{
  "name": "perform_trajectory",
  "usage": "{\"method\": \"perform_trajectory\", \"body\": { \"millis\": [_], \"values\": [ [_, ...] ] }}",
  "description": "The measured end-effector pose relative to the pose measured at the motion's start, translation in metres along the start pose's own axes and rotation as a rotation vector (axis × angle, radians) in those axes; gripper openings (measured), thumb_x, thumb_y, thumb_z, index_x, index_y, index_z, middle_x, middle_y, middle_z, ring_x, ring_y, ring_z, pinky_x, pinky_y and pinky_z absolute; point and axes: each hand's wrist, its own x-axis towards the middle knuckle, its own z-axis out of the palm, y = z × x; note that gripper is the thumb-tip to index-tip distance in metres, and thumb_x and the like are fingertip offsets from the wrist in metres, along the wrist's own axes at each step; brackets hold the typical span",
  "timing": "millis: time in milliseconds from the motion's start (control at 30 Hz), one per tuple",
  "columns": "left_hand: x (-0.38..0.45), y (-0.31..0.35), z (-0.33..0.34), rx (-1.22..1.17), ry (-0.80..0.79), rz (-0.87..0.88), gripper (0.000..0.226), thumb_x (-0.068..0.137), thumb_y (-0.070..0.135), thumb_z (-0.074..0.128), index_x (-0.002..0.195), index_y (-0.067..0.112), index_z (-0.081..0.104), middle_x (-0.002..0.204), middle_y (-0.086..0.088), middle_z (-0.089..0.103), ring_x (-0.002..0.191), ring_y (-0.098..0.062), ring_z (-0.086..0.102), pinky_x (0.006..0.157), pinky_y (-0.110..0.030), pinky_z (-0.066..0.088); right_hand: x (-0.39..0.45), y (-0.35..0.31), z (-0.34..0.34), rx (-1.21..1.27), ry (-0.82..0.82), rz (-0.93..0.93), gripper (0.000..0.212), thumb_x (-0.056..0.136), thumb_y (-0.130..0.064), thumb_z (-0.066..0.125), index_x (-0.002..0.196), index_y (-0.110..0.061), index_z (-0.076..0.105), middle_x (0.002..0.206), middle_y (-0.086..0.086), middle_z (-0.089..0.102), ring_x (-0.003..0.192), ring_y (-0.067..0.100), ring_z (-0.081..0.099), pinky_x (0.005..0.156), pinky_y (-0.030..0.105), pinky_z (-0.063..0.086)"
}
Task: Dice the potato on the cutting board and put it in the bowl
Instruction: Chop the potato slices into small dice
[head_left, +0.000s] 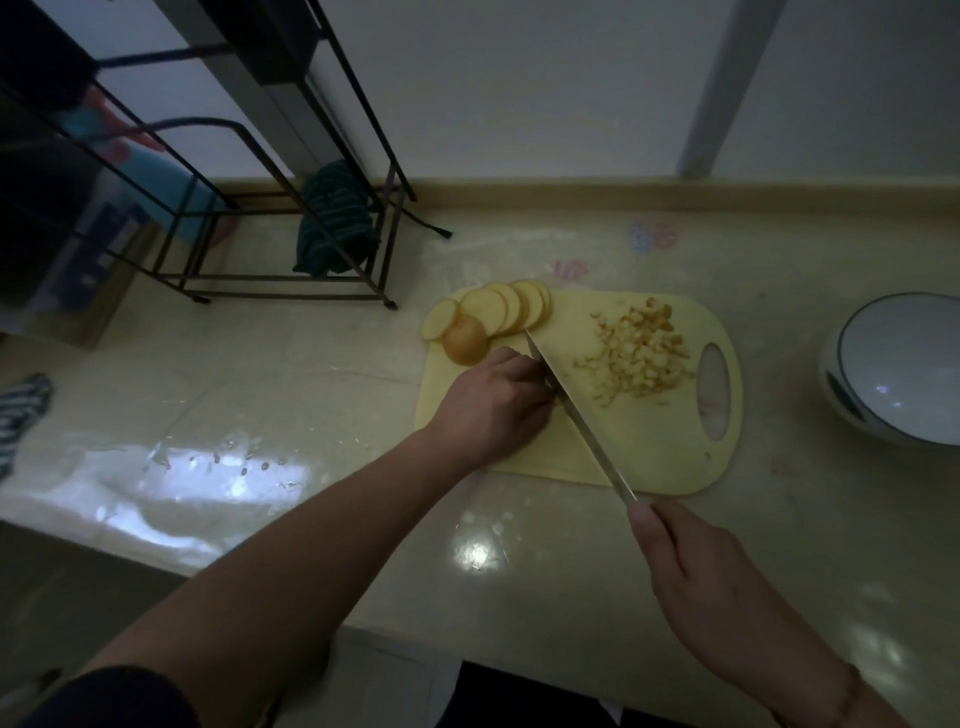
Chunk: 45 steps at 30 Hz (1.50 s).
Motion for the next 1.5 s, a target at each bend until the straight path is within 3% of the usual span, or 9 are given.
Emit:
{"method": "perform_trajectory", "body": {
  "millis": [267, 367, 467, 600, 833, 1067, 1233, 1433, 1500],
  "values": [
    [-0.003, -0.002, 0.001, -0.020, 0.031, 0.009, 0.015, 0.090, 0.021, 0.069, 0.093, 0.011, 0.080, 0.088, -0.005, 0.067, 0.082, -0.027, 0.059, 0.065, -0.040, 0.052, 0.027, -0.005, 0.002, -0.011, -0.023, 0.030, 0.049, 0.094, -0.052, 0.029, 0.071, -0.015, 0.051, 0.060, 0.000, 0.055, 0.057, 0.008, 0.052, 0.056, 0.024, 0.039],
    [-0.001, 0.000, -0.003, -0.012, 0.016, 0.043, 0.016, 0.091, 0.022, 0.068, 0.092, 0.011, 0.080, 0.085, -0.006, 0.066, 0.080, -0.026, 0.058, 0.062, -0.039, 0.051, 0.025, -0.002, -0.007, 0.027, -0.001, 0.038, 0.055, 0.089, -0.057, 0.026, 0.068, -0.013, 0.051, 0.056, 0.001, 0.053, 0.054, 0.008, 0.051, 0.055, 0.024, 0.037],
    [0.001, 0.001, -0.004, -0.007, 0.004, 0.018, 0.020, 0.091, 0.025, 0.065, 0.088, 0.011, 0.080, 0.083, -0.005, 0.064, 0.079, -0.027, 0.057, 0.059, -0.039, 0.051, 0.026, 0.003, -0.017, 0.084, -0.011, 0.102, 0.059, 0.086, -0.061, 0.025, 0.069, -0.011, 0.050, 0.055, 0.000, 0.050, 0.047, 0.007, 0.046, 0.051, 0.030, 0.035],
    [-0.001, 0.002, -0.002, -0.026, 0.021, -0.022, 0.015, 0.088, 0.022, 0.071, 0.088, 0.011, 0.080, 0.083, -0.006, 0.064, 0.082, -0.028, 0.060, 0.062, -0.038, 0.052, 0.025, 0.003, -0.018, 0.133, -0.044, 0.111, 0.057, 0.086, -0.062, 0.028, 0.071, -0.011, 0.048, 0.052, -0.002, 0.044, 0.040, 0.005, 0.039, 0.045, 0.023, 0.028],
    [-0.007, 0.001, -0.002, -0.015, 0.048, 0.009, 0.013, 0.089, 0.016, 0.072, 0.089, 0.005, 0.078, 0.092, -0.010, 0.068, 0.086, -0.030, 0.063, 0.069, -0.039, 0.054, 0.020, -0.002, -0.012, 0.097, -0.055, 0.046, 0.058, 0.086, -0.063, 0.030, 0.068, -0.011, 0.049, 0.051, -0.001, 0.048, 0.044, 0.006, 0.042, 0.051, 0.029, 0.034],
    [-0.007, -0.001, -0.001, -0.036, 0.011, -0.019, 0.011, 0.086, 0.014, 0.073, 0.089, 0.006, 0.078, 0.092, -0.010, 0.070, 0.085, -0.030, 0.063, 0.065, -0.040, 0.054, 0.017, -0.004, -0.009, 0.058, -0.080, 0.013, 0.051, 0.091, -0.055, 0.033, 0.064, -0.014, 0.046, 0.051, -0.001, 0.049, 0.048, 0.007, 0.046, 0.056, 0.033, 0.040],
    [-0.007, -0.004, 0.000, -0.037, -0.003, -0.023, 0.019, 0.089, 0.020, 0.066, 0.091, 0.007, 0.079, 0.095, -0.008, 0.071, 0.089, -0.029, 0.064, 0.066, -0.042, 0.055, 0.010, 0.002, -0.010, 0.002, -0.076, -0.012, 0.047, 0.090, -0.056, 0.031, 0.067, -0.020, 0.051, 0.061, -0.010, 0.059, 0.059, 0.009, 0.055, 0.060, 0.029, 0.041],
    [-0.007, -0.003, 0.001, -0.056, 0.027, -0.023, 0.017, 0.088, 0.018, 0.066, 0.089, 0.007, 0.079, 0.093, -0.007, 0.072, 0.087, -0.028, 0.065, 0.070, -0.039, 0.054, 0.020, 0.002, -0.006, -0.049, -0.082, -0.013, 0.047, 0.092, -0.054, 0.029, 0.068, -0.017, 0.047, 0.058, 0.004, 0.054, 0.060, 0.011, 0.053, 0.059, 0.025, 0.038],
    [-0.008, -0.002, 0.002, -0.067, 0.038, -0.029, 0.015, 0.087, 0.016, 0.068, 0.090, 0.007, 0.080, 0.094, -0.008, 0.072, 0.088, -0.027, 0.065, 0.073, -0.037, 0.054, 0.028, -0.002, -0.003, -0.066, -0.083, -0.025, 0.045, 0.095, -0.050, 0.029, 0.068, -0.017, 0.045, 0.059, 0.003, 0.053, 0.058, 0.011, 0.051, 0.061, 0.030, 0.040]
  ]
}}
